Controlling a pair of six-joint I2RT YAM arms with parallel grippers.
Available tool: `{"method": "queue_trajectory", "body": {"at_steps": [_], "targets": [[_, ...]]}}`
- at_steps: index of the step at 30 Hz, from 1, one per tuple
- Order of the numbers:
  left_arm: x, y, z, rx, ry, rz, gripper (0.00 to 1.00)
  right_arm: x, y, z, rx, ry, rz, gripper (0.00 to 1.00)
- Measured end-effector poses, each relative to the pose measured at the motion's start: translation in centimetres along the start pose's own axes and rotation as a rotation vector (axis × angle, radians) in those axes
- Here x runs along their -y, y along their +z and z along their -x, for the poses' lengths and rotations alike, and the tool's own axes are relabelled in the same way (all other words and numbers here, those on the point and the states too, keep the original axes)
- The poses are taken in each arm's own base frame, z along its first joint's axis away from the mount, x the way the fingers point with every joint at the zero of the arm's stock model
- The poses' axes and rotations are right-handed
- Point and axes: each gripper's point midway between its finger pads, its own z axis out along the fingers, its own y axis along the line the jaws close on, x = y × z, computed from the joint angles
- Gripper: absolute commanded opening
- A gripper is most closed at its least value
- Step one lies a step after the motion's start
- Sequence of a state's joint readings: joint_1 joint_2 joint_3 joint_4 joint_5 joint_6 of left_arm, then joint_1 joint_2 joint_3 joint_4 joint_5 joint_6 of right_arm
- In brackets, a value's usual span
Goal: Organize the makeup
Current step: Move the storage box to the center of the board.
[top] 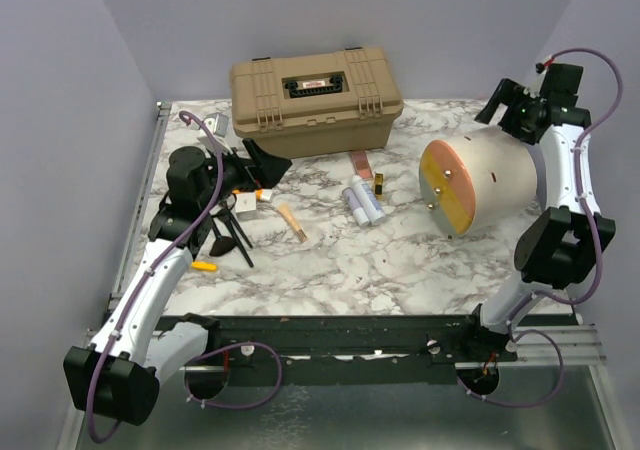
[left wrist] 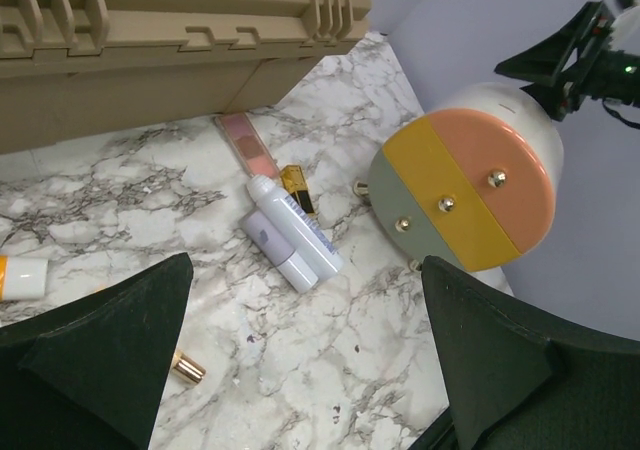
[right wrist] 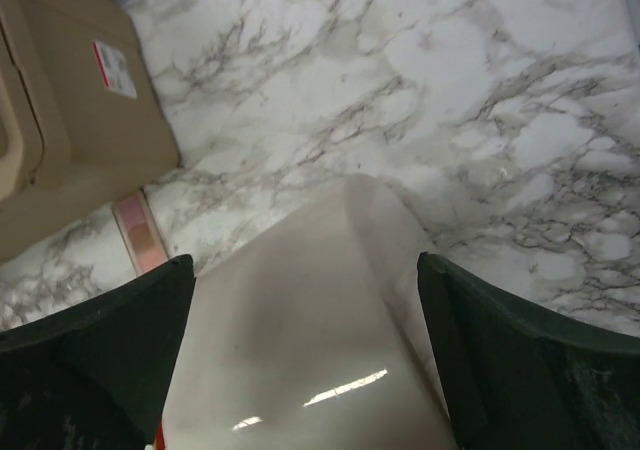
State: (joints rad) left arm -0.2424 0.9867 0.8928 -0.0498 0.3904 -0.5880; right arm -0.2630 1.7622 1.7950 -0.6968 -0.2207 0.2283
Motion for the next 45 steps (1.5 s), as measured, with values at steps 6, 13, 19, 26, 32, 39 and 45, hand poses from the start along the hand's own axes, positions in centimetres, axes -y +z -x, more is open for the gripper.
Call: {"method": "queue_trajectory", "body": {"at_steps": [6, 13, 19, 26, 32, 39, 45], "targets": [[0.8, -0.1, 0.0, -0.014, 0.01, -0.036, 0.99, -0.6, 0.2, -3.0, -0.069, -0.014, 0.084, 0.99], [0.8, -0.1, -0.1, -0.016, 0.006, -0.036, 0.99, -2.1, -0.4, -3.7, -0.099, -0.092, 0.202, 0.95], [0.2, 0.4, -0.4, -0.023, -0.068, -0.012, 0.99, -4.3, -1.0, -4.9, -0.142, -0.116, 0.347, 0.94], [0.3, 0.6, -1.6, -0.046, -0.081, -0.051, 0.99, -5.9, -1.9, -5.8, -0.176, -0.126, 0.448, 0.95], [3.4, 1.6, -4.3, -0.132, -0.033, -0.163, 0.99, -6.8, -2.0, -6.4, -0.193, -0.138, 0.476, 0.95], [8.8, 2.7, -9.2, -0.255, 0.106, -0.295, 0.99, -7.2, -2.4, -6.4, -0.197, -0.127, 0.478, 1.0], [12.8, 4.6, -11.5, -0.263, 0.227, -0.301, 0.95, -6.1, -4.0, -4.7, -0.121, -0.098, 0.332, 1.0]]}}
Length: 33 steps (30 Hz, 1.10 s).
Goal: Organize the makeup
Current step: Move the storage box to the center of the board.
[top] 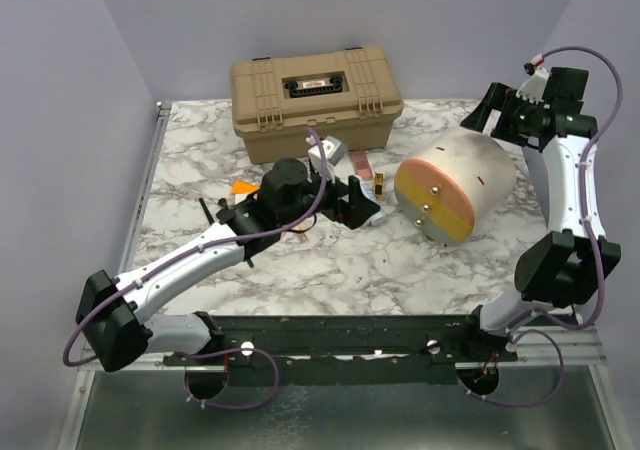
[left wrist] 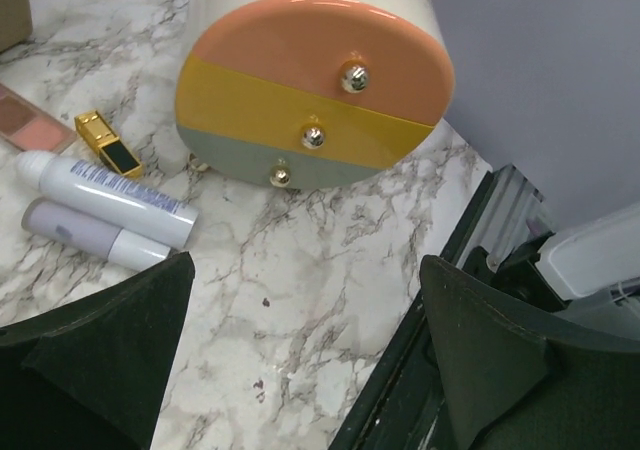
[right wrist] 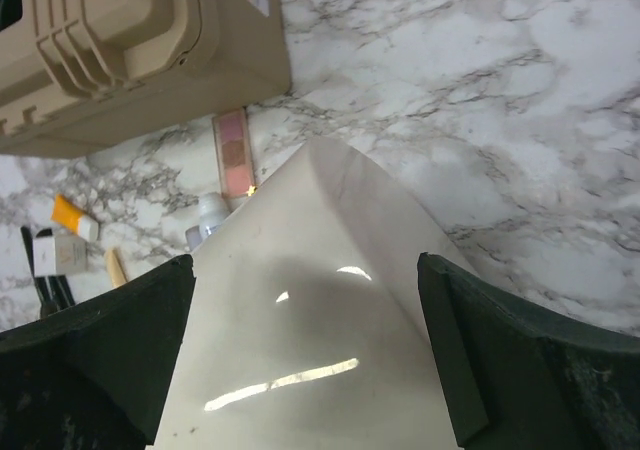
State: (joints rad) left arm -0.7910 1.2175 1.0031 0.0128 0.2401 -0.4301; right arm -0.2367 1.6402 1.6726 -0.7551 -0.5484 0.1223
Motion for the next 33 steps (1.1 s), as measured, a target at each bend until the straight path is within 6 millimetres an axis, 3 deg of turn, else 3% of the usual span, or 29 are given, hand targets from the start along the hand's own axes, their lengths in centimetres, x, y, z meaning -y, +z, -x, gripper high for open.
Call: {"method": "queue_trajectory", "body": {"at_steps": [6, 13, 18, 23, 33], "targets": [[3.2, 3.7, -0.5, -0.016, 0.083, 0.007, 0.91, 0.0, -4.5, 1.5, 0.157, 0.027, -0.161, 1.0], [4.8, 7.2, -1.1, -0.038, 0.128, 0.004, 0.89, -3.7, -9.0, 2.3, 0.283, -0.028, -0.096, 0.93], [4.8, 8.7, -1.7, -0.055, 0.13, 0.018, 0.85, -5.4, -8.2, -0.5, 0.249, 0.037, 0.028, 0.82], [4.8, 9.9, -3.2, -0.086, 0.121, 0.042, 0.85, -5.9, -6.5, -3.8, 0.156, 0.103, 0.122, 0.79], [5.9, 11.6, -3.1, -0.08, 0.081, 0.054, 0.83, -5.7, -6.5, -5.9, 0.169, 0.062, 0.139, 0.8]]}}
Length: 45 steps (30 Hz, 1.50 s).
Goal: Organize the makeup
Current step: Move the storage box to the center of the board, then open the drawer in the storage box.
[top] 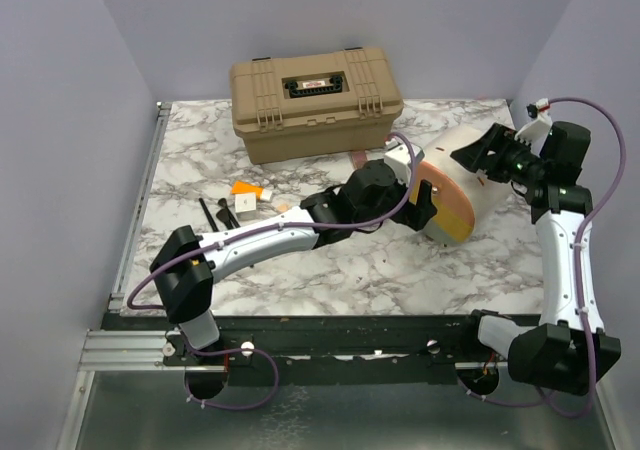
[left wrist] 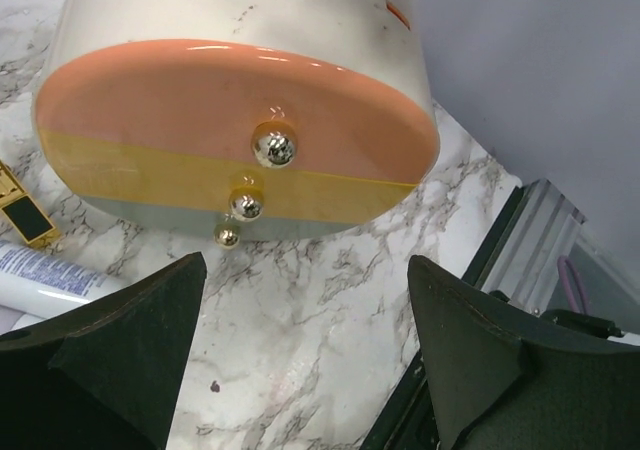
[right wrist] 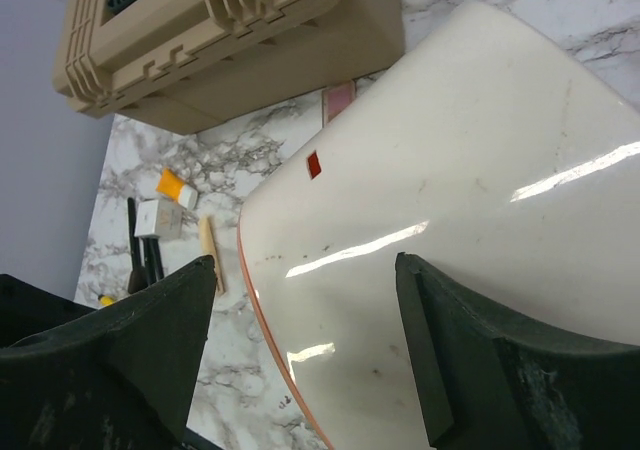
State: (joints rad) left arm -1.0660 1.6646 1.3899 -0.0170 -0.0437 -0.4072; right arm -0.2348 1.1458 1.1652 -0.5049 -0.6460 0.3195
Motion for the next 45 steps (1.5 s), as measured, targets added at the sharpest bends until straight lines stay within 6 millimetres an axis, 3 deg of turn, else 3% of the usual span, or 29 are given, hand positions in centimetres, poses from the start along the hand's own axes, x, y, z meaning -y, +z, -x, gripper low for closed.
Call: {"method": "queue_trajectory", "body": {"at_steps": [9, 15, 22, 30, 45], "targets": [[0.4, 2.3, 0.2, 0.001, -0.009, 0.007, 0.75, 0.3, -0.6, -0.3, 0.03, -0.029, -0.026, 0.82], [-0.2, 3.9, 0.1, 0.004, 0.024, 0.039, 0.61, 0.3, -0.5, -0.3, 0.026, -0.038, -0.022, 0.82], [-1.4, 5.5, -0.2, 0.006, 0.071, 0.093, 0.58, 0.3, -0.5, -0.3, 0.028, -0.04, -0.02, 0.79], [-1.2, 6.5, 1.0, 0.031, 0.123, 0.09, 0.48, 0.4, -0.4, -0.4, 0.024, -0.044, -0.021, 0.78], [-1.6, 7.4, -0.7, -0.007, 0.129, 0.087, 0.31, 0.6, -0.1, -0.1, 0.01, -0.034, -0.026, 0.78]]}}
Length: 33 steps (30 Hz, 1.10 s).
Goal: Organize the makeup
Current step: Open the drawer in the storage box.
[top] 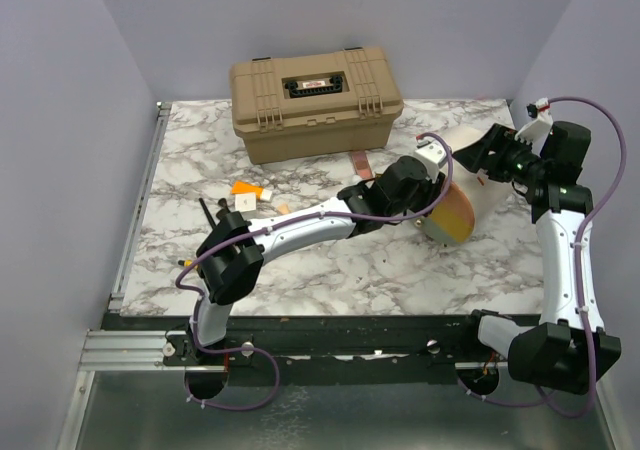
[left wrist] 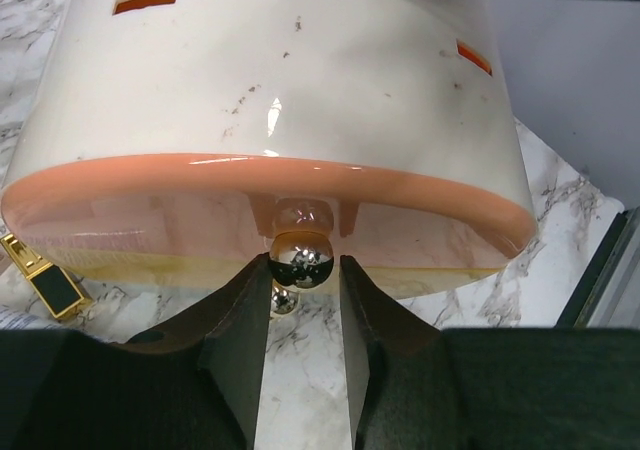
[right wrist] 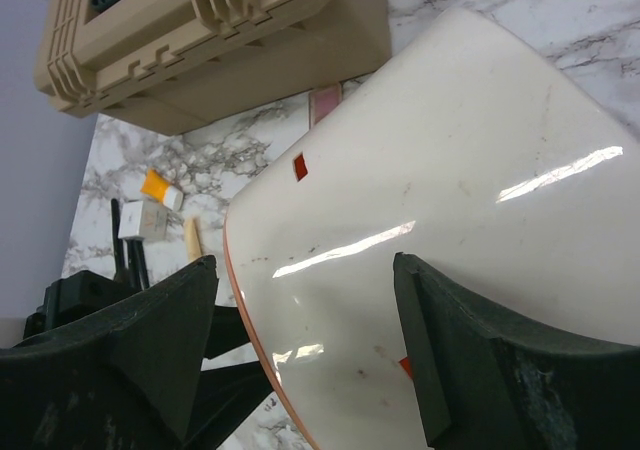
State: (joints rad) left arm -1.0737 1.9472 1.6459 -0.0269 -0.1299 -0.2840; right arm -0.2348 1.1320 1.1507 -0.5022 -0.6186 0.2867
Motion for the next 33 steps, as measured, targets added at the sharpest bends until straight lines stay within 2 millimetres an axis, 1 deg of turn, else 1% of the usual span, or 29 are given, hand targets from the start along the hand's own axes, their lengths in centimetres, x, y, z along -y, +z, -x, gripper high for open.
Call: {"method": "queue_trajectory", "body": {"at_steps": [1, 4, 6, 7, 8, 9, 14, 18, 20, 25, 27, 33], "targets": [[-0.02, -0.01, -0.05, -0.002, 0.0, 0.001, 0.28, 0.0, 0.01, 0.0, 0.0, 0.0, 0.0, 0.78], [-0.04, -0.02, -0.13, -0.005, 0.001, 0.001, 0.26, 0.01, 0.06, -0.01, -0.001, 0.001, 0.002, 0.79], [-0.05, -0.02, -0.13, -0.005, 0.001, 0.002, 0.23, -0.01, 0.17, 0.01, -0.003, 0.001, 0.007, 0.79], [-0.05, -0.02, -0.13, -0.005, 0.001, 0.002, 0.24, -0.04, 0.21, 0.06, -0.003, 0.001, 0.009, 0.79], [-0.06, -0.02, -0.12, -0.005, 0.002, 0.002, 0.3, -0.06, 0.25, 0.09, -0.004, 0.0, 0.012, 0.79], [-0.05, -0.02, -0.13, -0.005, 0.002, 0.002, 0.32, -0.08, 0.28, 0.09, -0.004, 0.0, 0.015, 0.79], [-0.05, -0.03, -0.04, -0.004, 0.001, 0.003, 0.35, -0.14, 0.28, 0.09, -0.005, 0.0, 0.018, 0.79], [0.06, -0.09, 0.45, 0.004, -0.003, 0.003, 0.35, -0.18, 0.28, 0.08, -0.005, 0.0, 0.02, 0.81], [-0.02, -0.08, 0.5, 0.006, -0.004, 0.008, 0.31, -0.23, 0.27, 0.06, -0.006, 0.0, 0.023, 0.81], [-0.18, -0.09, 0.4, 0.003, -0.007, 0.017, 0.24, -0.33, 0.26, 0.05, -0.007, -0.001, 0.029, 0.83], [-0.22, -0.09, 0.36, 0.003, -0.006, 0.018, 0.19, -0.33, 0.26, 0.05, -0.007, -0.001, 0.029, 0.83], [-0.24, -0.02, 0.24, 0.007, -0.007, 0.017, 0.19, -0.32, 0.26, 0.05, -0.007, -0.001, 0.028, 0.85]]}}
